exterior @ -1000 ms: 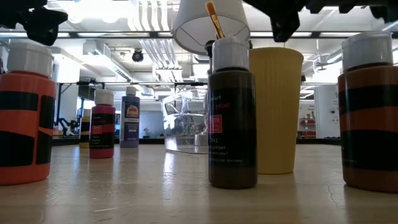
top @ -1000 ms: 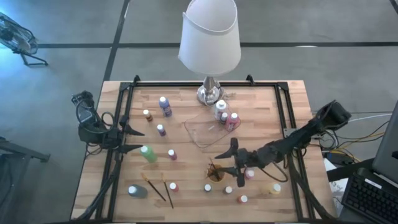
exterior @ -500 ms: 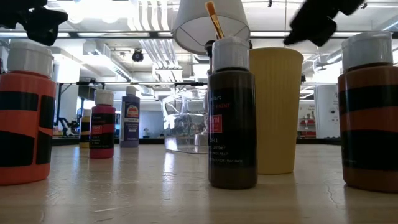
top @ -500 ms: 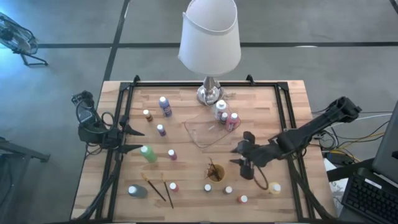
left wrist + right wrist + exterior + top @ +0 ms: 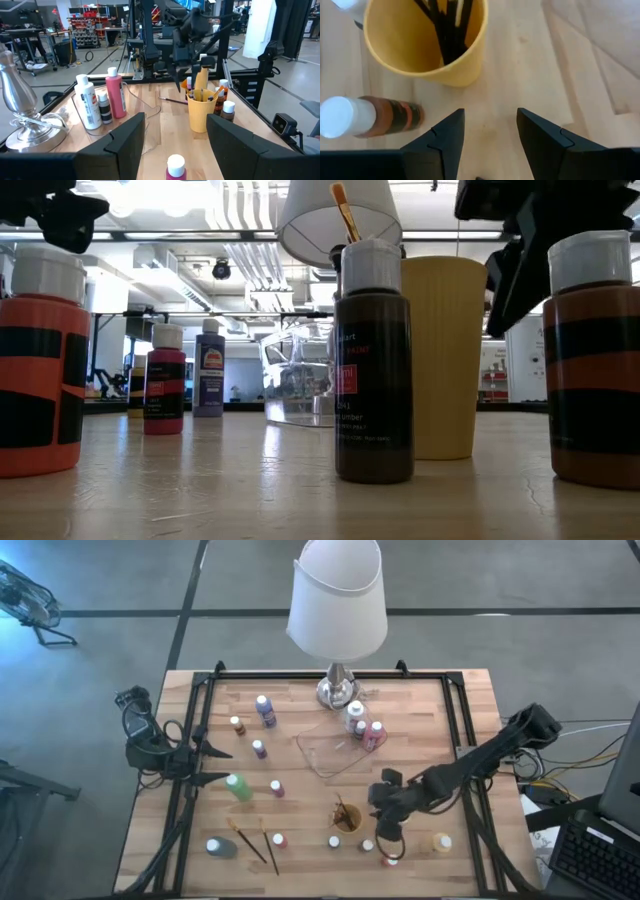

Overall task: Pick & Place Paint Supplies
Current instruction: Adjust the yellow cup

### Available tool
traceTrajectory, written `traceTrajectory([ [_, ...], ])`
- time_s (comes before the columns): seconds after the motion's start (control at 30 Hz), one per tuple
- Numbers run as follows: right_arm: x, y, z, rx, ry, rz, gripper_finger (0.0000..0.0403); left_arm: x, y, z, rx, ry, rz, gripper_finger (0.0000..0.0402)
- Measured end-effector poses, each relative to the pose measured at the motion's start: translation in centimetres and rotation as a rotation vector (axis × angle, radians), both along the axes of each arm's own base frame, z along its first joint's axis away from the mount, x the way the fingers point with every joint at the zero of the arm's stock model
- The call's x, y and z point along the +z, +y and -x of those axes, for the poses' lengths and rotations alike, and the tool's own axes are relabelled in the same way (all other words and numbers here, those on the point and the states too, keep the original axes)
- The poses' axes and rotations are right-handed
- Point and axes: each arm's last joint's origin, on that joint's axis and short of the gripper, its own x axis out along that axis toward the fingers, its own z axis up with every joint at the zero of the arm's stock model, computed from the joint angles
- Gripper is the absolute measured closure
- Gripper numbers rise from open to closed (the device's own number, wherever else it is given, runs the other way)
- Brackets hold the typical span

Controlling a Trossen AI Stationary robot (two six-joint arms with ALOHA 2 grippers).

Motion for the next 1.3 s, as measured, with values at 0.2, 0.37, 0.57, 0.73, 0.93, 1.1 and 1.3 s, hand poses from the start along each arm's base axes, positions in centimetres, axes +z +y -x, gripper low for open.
traceTrajectory([
  [0.2,-0.8,0.9,-1.6,0.025,0.034,0.002,0.0213,0.0,0.0,0.0,0.0,0.0,0.0,0.0183],
  [0.37,-1.5,1.6,-2.6,0.043,0.064,-0.006,0.0208,0.0,0.0,0.0,0.0,0.0,0.0,0.0183],
  [0.57,-1.8,2.1,-3.6,0.049,0.071,-0.003,0.0212,0.0,0.0,0.0,0.0,0.0,0.0,0.0183],
  [0.73,-1.8,2.4,-4.0,0.058,0.07,-0.006,0.0225,0.0,0.0,0.0,0.0,-0.001,0.001,0.0183],
  [0.93,-1.9,2.6,-4.1,0.061,0.045,-0.017,0.0231,0.0,0.0,0.0,0.0,0.0,0.001,0.0183],
  [1.1,-1.8,2.7,-4.3,0.058,0.021,-0.02,0.0221,0.0,0.0,0.0,0.0,-0.001,0.001,0.0183],
  [1.3,-1.6,2.7,-4.5,0.053,-0.012,-0.002,0.0211,0.0,0.0,0.0,0.0,0.0,0.001,0.0183],
])
